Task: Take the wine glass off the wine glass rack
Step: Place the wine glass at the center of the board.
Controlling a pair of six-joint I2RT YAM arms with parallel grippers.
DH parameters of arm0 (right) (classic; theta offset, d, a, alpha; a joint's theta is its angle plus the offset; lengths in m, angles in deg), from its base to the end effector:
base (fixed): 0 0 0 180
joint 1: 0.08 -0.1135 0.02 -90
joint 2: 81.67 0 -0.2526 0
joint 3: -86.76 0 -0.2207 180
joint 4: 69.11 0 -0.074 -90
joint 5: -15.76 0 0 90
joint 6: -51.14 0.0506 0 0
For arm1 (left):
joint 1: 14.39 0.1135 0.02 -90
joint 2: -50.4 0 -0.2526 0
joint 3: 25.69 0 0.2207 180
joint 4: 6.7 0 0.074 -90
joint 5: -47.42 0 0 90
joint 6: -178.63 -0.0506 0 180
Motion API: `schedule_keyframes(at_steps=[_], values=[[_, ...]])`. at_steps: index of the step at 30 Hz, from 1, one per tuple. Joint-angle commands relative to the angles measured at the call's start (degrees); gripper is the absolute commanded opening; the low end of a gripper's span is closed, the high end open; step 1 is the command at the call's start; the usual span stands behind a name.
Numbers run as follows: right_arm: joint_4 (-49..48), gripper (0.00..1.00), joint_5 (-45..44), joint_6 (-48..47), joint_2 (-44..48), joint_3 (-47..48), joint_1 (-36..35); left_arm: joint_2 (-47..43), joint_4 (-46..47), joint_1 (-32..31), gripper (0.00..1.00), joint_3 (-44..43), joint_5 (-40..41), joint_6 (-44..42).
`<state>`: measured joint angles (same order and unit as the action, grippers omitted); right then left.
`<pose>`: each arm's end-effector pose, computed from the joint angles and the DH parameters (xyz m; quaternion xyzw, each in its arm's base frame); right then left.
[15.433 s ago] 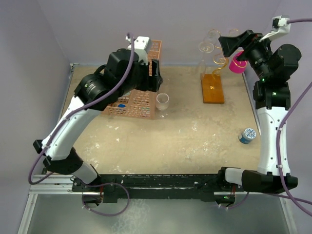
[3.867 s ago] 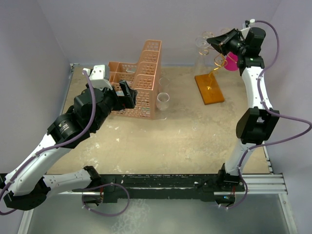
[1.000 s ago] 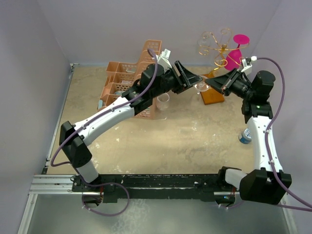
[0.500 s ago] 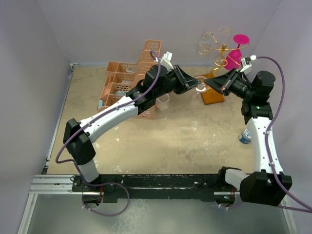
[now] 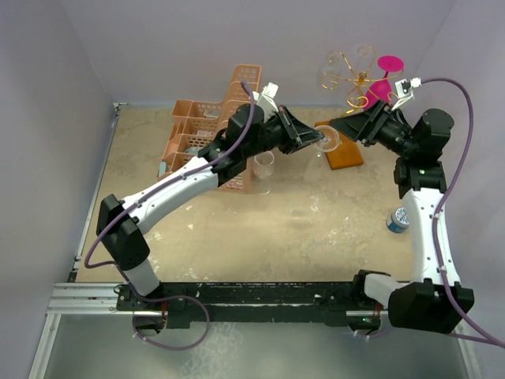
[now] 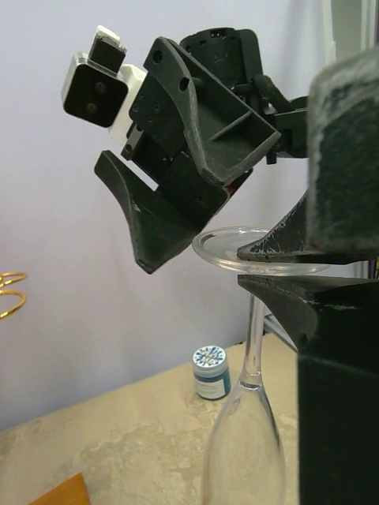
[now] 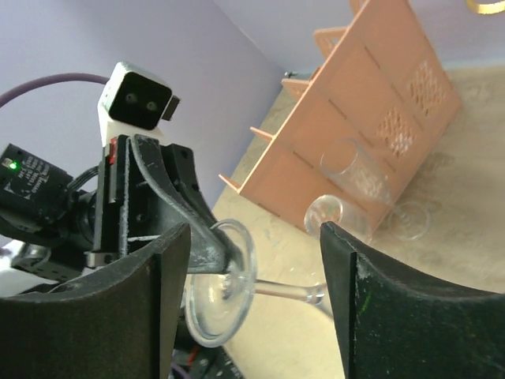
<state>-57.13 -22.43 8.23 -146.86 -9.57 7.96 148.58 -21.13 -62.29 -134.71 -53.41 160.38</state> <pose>0.2313 0.0075 0.4247 -0.0118 0.6818 0.4985 0.5353 0.2585 -0.3003 0.3973 -0.0867 0.7233 -0.6238 0.2831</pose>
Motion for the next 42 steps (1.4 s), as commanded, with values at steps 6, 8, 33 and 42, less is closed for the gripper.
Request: schedule_keyframes(at_steps=[6, 8, 33, 42], values=[[1.7, 0.93, -16.0, -15.9, 0.0, 9.6, 0.1, -12.0, 13.1, 9.7, 0.00, 4.2, -10.9, 6.8], [-1.7, 0.98, -16.4, -16.0, 2.0, 7.3, 0.1, -13.3, 17.1, 13.0, 0.00, 5.4, -13.8, 10.3], [-77.0, 0.93, 1.2, 29.6, -0.1, -10.4, -8.5, -13.5, 64.2, 24.8, 0.00, 11.7, -17.9, 52.3], [-87.5, 0.83, -0.1, 35.1, -5.0, -7.8, -12.0, -14.8, 68.5, 24.8, 0.00, 14.6, -16.1, 56.9]])
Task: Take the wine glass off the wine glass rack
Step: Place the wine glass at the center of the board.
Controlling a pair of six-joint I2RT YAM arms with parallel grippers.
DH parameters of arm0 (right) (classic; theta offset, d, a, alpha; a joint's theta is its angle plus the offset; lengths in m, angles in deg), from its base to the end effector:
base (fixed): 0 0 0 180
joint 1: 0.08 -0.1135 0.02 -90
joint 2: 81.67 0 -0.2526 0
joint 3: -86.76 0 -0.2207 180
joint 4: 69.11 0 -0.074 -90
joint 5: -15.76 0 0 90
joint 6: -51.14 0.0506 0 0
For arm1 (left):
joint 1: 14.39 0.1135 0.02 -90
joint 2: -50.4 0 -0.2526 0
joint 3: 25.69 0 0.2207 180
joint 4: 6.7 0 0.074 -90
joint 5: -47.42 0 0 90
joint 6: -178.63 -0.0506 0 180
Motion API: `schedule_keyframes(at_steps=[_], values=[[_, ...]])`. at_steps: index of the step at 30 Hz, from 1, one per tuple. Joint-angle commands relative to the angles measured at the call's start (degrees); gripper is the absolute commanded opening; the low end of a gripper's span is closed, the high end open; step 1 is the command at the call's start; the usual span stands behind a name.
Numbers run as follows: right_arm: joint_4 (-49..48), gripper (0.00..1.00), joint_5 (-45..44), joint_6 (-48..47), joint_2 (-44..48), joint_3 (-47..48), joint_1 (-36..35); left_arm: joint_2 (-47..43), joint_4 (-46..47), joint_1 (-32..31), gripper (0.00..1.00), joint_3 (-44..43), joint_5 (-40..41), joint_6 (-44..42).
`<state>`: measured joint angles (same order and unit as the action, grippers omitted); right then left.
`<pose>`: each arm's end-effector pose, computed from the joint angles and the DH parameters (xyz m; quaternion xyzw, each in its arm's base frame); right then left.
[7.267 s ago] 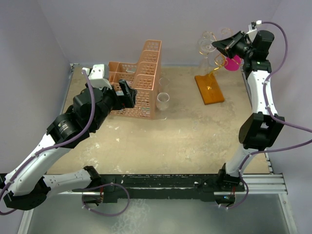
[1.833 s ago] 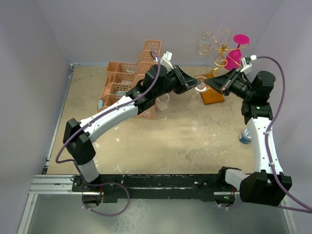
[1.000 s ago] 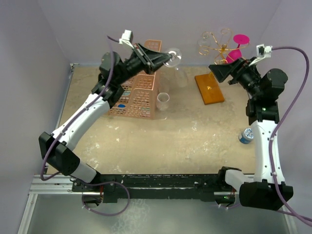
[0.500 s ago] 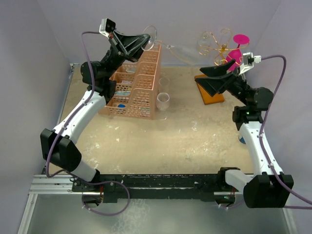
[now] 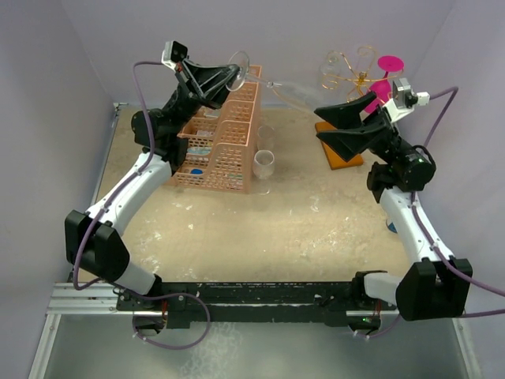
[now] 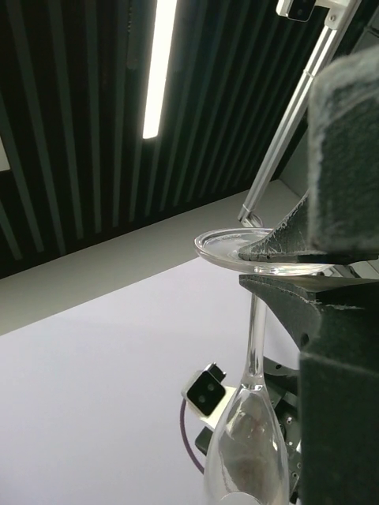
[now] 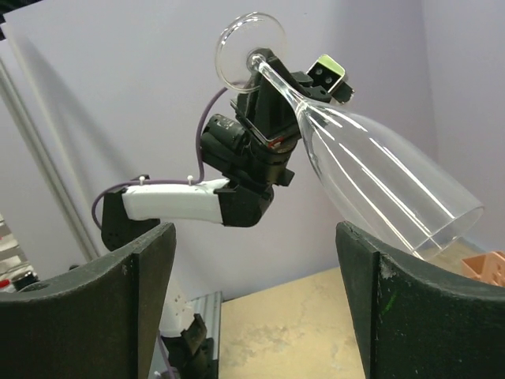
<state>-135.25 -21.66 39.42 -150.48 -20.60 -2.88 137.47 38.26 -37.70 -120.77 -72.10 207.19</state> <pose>0.1826 0.0492 0.4622 -0.2495 0.3903 0.6324 0.6209 0.2626 -0.1403 0.4908 -0.0640 0.3854 -0.8931 0.2230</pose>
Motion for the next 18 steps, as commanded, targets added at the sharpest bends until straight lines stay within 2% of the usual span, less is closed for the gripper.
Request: schedule_keyframes(at_steps=[1, 5, 10, 13, 18], values=[[-9.5, 0.81, -0.7, 4.2, -1.7, 3.6, -1.2, -3.8, 9.5, 0.2, 0.00, 0.9, 3.2, 10.4], [-8.2, 0.83, -0.2, 3.9, 0.3, 1.6, 0.2, -4.8, 7.2, 0.2, 0.00, 1.1, 3.0, 8.3], [6.7, 0.94, -2.4, -6.3, 4.2, 1.6, 2.1, -5.9, 6.8, 0.1, 0.00, 2.2, 3.7, 8.5], [11.9, 0.98, -4.4, -10.7, 4.6, 3.3, 2.1, -5.8, 7.5, 0.2, 0.00, 1.7, 3.7, 9.6], [6.1, 0.95, -1.9, -6.5, 0.9, 6.6, 1.4, -6.2, 8.2, 0.1, 0.00, 1.9, 3.7, 10.3]])
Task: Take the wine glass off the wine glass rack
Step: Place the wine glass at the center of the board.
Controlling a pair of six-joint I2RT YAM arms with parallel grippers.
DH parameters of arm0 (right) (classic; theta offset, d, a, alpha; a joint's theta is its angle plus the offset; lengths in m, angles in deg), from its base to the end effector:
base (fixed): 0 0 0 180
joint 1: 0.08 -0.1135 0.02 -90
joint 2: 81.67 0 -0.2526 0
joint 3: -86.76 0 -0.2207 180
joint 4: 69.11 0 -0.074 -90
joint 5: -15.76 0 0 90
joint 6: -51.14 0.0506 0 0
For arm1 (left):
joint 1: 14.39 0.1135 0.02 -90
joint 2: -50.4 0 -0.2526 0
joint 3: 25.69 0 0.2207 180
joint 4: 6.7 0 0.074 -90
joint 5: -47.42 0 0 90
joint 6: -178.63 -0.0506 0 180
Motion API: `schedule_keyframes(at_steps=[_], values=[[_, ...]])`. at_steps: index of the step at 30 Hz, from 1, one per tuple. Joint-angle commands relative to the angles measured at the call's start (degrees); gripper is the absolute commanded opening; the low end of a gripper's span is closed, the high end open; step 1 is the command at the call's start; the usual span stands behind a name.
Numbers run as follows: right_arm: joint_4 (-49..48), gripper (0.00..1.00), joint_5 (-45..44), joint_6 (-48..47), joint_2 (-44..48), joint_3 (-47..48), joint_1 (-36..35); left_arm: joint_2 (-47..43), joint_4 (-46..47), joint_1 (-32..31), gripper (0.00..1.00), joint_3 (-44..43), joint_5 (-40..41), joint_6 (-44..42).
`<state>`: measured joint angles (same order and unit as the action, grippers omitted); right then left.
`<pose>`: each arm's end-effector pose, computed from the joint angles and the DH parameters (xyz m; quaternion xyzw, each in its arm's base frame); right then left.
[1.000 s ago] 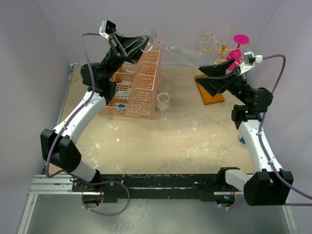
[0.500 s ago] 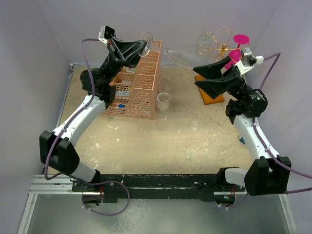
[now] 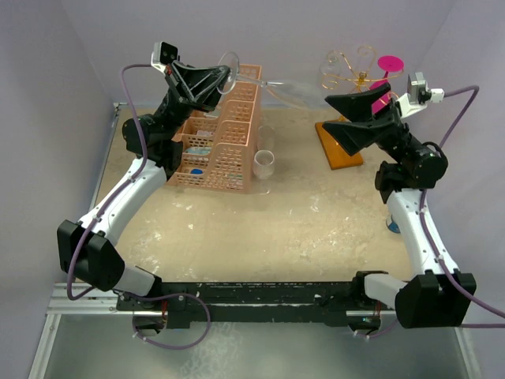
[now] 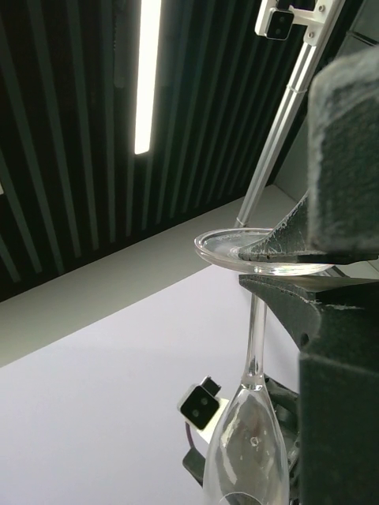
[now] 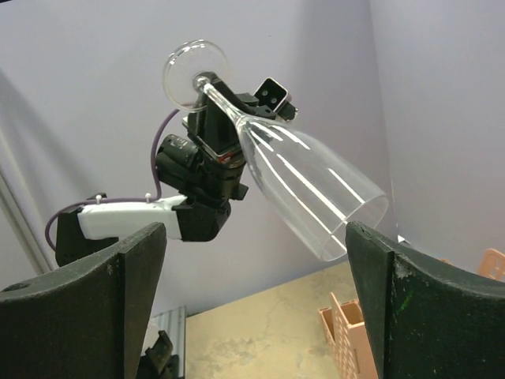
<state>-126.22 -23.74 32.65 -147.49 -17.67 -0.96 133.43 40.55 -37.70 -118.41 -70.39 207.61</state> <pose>0.1752 0.0417 0.4790 -0.2361 0.3896 0.5923 0.6646 0.2402 -0.1292 0.5009 -0.0501 0.3562 -0.9027 0.2360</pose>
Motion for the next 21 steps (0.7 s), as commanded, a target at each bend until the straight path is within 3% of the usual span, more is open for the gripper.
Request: schedule_keyframes(at_steps=[1, 12, 18, 21], values=[[-5.5, 0.95, 0.4, 2.1, -2.6, 4.0, -0.8, -2.2, 6.5, 0.1, 0.00, -0.3, 2.1, 10.3], [-11.0, 0.90, -1.1, 6.8, -6.6, 7.5, -6.3, -2.7, 8.7, 0.0, 0.00, 0.0, 2.9, 12.3], [-18.8, 0.67, 0.2, 11.3, -10.0, 10.2, -8.5, -2.7, 10.4, 0.0, 0.00, 1.8, 3.3, 15.1], [-27.1, 0.61, 1.1, 14.8, -12.0, 11.7, -8.7, -2.5, 10.5, -0.1, 0.00, 1.8, 2.1, 17.7]])
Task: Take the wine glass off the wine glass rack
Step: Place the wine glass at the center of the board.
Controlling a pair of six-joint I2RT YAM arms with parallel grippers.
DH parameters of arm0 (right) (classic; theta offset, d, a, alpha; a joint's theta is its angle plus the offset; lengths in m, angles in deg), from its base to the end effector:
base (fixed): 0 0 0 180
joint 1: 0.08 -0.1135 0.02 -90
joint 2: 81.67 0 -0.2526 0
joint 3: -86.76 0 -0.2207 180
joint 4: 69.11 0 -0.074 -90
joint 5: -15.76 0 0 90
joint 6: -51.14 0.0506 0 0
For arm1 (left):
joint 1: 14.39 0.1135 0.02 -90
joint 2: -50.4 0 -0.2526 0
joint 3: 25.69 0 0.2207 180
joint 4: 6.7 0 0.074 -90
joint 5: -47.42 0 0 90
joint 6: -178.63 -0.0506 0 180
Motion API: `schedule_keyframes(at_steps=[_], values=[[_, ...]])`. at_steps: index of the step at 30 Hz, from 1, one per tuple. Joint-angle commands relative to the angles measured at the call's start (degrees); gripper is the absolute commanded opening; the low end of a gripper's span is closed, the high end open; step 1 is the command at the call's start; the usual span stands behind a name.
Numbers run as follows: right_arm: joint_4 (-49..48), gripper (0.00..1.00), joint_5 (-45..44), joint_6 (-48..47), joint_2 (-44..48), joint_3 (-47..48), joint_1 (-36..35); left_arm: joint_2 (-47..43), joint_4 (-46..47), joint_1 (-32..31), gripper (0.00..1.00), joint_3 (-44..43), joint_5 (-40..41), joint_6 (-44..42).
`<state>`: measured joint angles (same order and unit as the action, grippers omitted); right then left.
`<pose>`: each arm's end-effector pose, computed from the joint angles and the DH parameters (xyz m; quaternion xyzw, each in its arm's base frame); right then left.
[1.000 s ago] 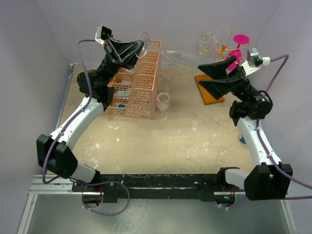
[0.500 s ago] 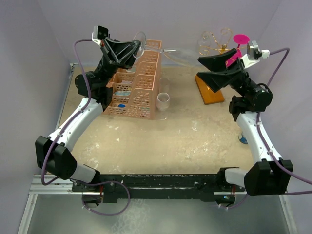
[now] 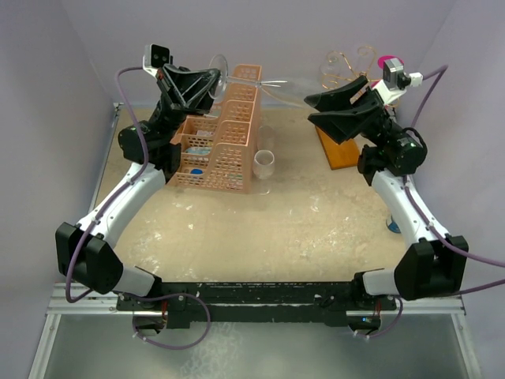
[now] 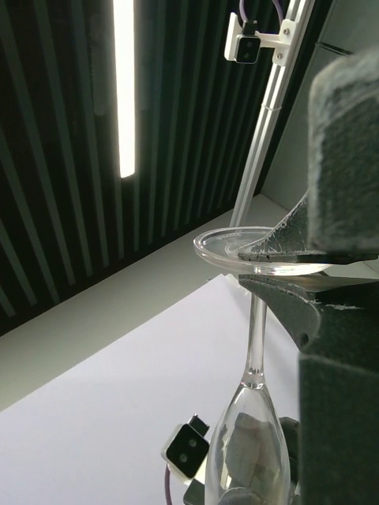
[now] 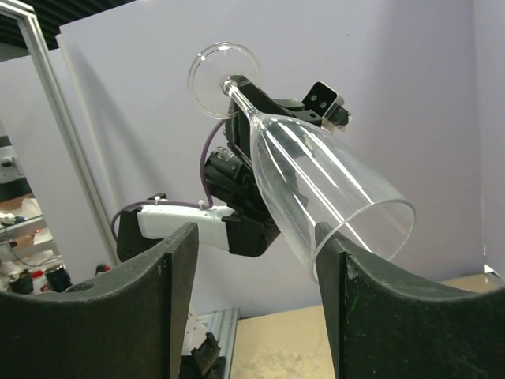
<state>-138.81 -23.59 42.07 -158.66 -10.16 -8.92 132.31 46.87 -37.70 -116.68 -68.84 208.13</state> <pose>0.2001 0.0707 0.4859 -0.2774 0.3402 0.6705 0.5982 0.2274 -0.1223 0.5044 -0.0239 0.3180 -0.9140 0.2508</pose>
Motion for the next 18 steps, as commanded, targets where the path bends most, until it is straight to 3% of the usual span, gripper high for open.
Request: schedule_keyframes(at_steps=[1, 12, 18], values=[[-17.5, 0.60, 1.1, 6.4, -1.6, 4.9, -0.8, -1.3, 4.8, -0.2, 0.00, 0.2, 0.6, 18.0], [-25.9, 0.38, 2.8, 9.4, -7.5, 13.7, -3.2, -2.2, 7.4, -1.5, 0.00, 0.0, 1.6, 20.6], [-33.9, 0.10, 2.2, 14.5, -10.6, 16.2, -3.7, -2.4, 7.9, -1.7, 0.00, 0.1, 1.6, 21.0]])
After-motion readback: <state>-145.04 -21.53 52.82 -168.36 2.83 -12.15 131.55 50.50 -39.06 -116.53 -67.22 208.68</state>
